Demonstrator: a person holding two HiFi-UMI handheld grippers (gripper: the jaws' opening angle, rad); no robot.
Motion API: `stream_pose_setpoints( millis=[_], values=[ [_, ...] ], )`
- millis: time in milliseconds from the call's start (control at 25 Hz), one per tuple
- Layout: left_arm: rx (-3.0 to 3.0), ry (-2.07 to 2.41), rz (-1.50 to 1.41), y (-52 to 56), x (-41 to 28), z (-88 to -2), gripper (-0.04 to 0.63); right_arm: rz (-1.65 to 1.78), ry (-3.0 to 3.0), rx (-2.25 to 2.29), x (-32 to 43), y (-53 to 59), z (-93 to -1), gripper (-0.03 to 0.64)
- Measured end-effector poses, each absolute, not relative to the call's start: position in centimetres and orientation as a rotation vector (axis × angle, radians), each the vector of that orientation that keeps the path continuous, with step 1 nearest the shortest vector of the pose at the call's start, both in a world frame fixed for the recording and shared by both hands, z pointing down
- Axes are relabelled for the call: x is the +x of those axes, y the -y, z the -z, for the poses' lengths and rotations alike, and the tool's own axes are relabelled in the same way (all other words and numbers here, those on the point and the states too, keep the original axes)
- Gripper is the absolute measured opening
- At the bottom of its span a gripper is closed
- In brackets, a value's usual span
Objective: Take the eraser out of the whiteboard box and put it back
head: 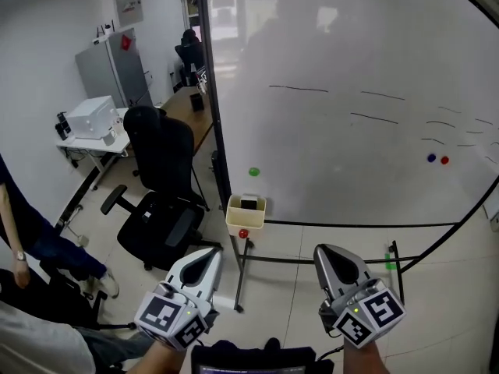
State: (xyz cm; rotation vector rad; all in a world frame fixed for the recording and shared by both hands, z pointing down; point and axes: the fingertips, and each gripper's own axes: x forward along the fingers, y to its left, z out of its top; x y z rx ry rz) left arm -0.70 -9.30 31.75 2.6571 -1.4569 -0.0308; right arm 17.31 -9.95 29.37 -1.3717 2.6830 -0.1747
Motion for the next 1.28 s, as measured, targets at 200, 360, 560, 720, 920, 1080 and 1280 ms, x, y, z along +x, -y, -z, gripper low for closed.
stream_pose_setpoints(
  millis=[200,360,560,720,920,1080,1280],
  values=[
    [2.691,1.414,0.046,12.5,-1.9,-31.5,0.035,0.16,-2.669,-1.391,16.0,12.8,-29.5,0.02],
    [2.714,1.338,0.012,15.2,-3.7,-32.2,0.035,0.148,-2.606,-1.475,14.6,15.0,-29.5,0.02],
    [2.77,1.283,0.019,18.4,-7.0,-31.6,0.035,0.156,-2.56,-1.539,11.9,17.1,-29.4,0.02],
    [2.771,1.239,0.024,20.6,-9.2,-32.0,0.035,0.162,-2.544,-1.594,9.8,18.9,-29.7,0.02],
    [2.77,1.189,0.043,23.1,-12.1,-32.6,0.035,0.16,-2.525,-1.655,7.0,21.0,-29.7,0.02],
    [2.748,1.167,0.001,24.5,-13.3,-34.0,0.035,0.174,-2.525,-1.669,5.4,22.5,-30.5,0.02],
    [2.717,1.2,-0.004,25.3,-13.0,-34.9,0.035,0.232,-2.576,-1.677,4.5,24.6,-32.1,0.021]
  ],
)
